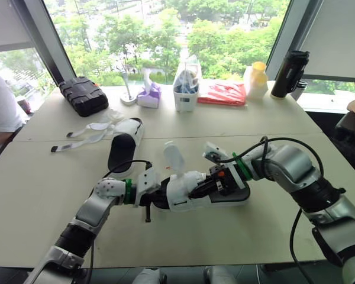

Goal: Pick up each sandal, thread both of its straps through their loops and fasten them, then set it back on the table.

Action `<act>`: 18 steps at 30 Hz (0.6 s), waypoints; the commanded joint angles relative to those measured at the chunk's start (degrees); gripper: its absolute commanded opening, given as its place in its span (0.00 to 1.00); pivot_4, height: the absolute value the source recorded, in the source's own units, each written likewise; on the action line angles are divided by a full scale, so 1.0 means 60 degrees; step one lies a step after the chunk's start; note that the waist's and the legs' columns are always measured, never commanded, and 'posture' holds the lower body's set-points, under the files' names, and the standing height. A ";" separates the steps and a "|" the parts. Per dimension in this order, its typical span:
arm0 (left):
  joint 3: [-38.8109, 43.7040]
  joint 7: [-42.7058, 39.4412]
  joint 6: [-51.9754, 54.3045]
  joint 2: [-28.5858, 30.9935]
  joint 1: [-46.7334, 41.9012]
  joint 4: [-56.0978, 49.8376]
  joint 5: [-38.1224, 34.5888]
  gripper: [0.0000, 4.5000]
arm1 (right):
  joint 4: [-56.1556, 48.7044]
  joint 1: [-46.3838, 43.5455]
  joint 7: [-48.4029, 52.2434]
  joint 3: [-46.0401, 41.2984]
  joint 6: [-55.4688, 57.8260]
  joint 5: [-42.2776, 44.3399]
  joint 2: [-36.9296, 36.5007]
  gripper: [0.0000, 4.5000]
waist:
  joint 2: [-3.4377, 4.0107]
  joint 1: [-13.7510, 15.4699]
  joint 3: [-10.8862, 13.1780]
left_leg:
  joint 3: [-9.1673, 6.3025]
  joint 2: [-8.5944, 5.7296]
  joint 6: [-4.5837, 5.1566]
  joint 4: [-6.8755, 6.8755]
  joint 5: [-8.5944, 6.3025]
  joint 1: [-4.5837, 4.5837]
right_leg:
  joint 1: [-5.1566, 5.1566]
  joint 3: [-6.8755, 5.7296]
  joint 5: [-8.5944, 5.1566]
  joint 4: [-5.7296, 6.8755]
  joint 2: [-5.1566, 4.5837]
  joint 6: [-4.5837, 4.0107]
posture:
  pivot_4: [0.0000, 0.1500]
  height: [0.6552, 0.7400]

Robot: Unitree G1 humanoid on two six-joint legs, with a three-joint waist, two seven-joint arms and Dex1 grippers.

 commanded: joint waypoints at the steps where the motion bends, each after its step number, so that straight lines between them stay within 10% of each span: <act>1: -0.0628 0.0153 0.0545 0.0185 0.0466 0.0615 0.0857 0.00 | 0.0390 -0.0360 -0.0468 -0.0634 0.0084 -0.0248 0.0137 0.01 | 0.0001 -0.0001 -0.0001 | 0.0000 0.0000 0.0000 0.0000 0.0000 0.0000 | 0.0000 0.0000 0.0000 0.0001 0.0000 -0.0001 | 1.00 1.00; 5: -0.0614 0.0159 0.0558 0.0220 0.0473 0.0591 0.0842 0.00 | 0.0596 -0.0400 -0.0591 -0.0838 0.0248 -0.0194 0.0345 0.01 | 0.0010 -0.0012 -0.0017 | 0.0000 0.0001 0.0000 0.0000 0.0000 0.0003 | 0.0000 0.0000 0.0001 0.0002 0.0002 -0.0001 | 1.00 1.00; 10: -0.0610 0.0183 0.0567 0.0229 0.0449 0.0579 0.0835 0.00 | 0.1143 -0.0520 -0.1319 -0.1291 0.0403 -0.0314 0.0949 0.54 | 0.0013 -0.0033 -0.0030 | 0.0001 0.0002 0.0000 -0.0001 0.0000 0.0004 | 0.0000 0.0001 0.0001 0.0003 0.0002 -0.0001 | 1.00 1.00; 18: -0.0597 0.0201 0.0641 0.0259 0.0472 0.0505 0.0800 0.00 | 0.2209 -0.0636 -0.2437 -0.1724 -0.0149 -0.1092 0.1707 0.54 | 0.0020 -0.0026 -0.0036 | 0.0002 -0.0001 0.0000 -0.0020 0.0000 -0.0007 | -0.0025 0.0005 0.0001 0.0006 0.0004 -0.0003 | 1.00 1.00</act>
